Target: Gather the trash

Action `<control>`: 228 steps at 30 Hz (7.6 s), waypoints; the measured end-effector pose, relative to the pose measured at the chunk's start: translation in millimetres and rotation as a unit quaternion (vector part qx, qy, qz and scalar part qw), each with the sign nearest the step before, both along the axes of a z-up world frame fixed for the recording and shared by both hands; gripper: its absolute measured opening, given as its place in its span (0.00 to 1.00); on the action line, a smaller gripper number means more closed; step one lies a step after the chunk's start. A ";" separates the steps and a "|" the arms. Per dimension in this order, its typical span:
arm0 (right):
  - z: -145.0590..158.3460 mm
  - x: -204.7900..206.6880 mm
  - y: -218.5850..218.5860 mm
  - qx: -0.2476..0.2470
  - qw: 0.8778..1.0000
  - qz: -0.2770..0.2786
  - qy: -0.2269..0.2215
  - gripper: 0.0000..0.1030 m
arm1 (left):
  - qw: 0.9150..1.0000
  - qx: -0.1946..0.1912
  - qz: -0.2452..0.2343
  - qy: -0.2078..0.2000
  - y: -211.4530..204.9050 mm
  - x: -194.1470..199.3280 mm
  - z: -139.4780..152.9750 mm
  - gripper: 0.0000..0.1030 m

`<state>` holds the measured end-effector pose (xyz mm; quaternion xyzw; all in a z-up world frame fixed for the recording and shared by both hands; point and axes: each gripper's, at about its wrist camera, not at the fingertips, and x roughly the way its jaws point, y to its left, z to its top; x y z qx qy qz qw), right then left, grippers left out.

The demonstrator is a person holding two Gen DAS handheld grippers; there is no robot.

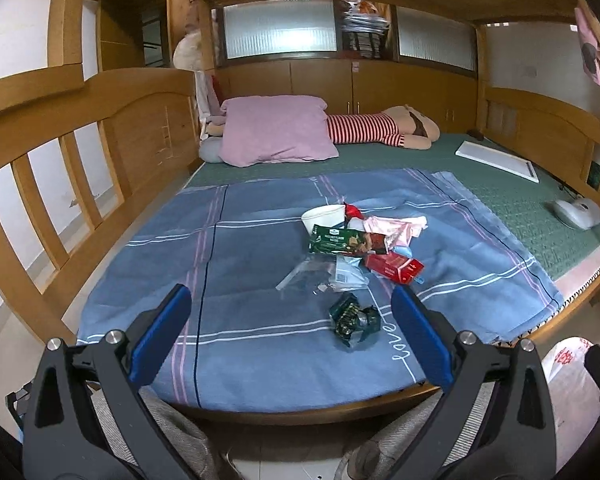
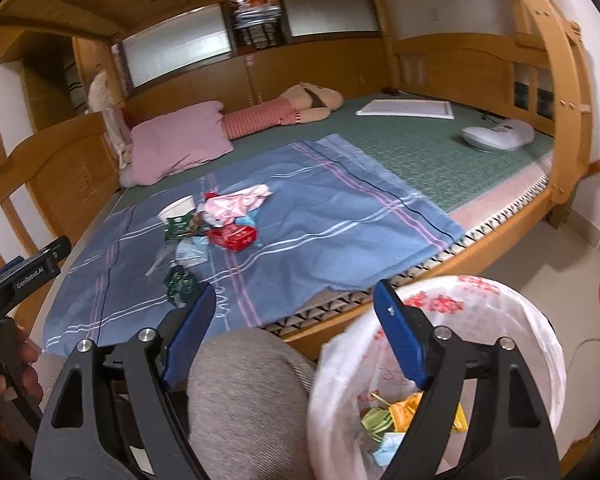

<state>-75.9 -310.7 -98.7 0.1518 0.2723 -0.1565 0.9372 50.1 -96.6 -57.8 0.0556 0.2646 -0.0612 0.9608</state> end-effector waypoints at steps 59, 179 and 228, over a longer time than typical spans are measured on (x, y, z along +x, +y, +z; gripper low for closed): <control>-35.3 137.1 -4.6 0.123 0.977 0.118 0.129 0.50 | 0.994 0.018 -0.063 0.083 -7.3 155.9 -114.3 0.97; 59.7 -173.2 -63.6 -0.036 0.967 -0.231 -0.102 0.50 | 0.888 0.051 -0.456 0.029 -227.7 -179.7 -46.8 0.54; -11.3 -116.0 -66.6 0.001 0.981 -0.188 0.038 0.74 | 0.966 -0.072 -0.246 -0.018 -72.4 -85.0 20.3 0.78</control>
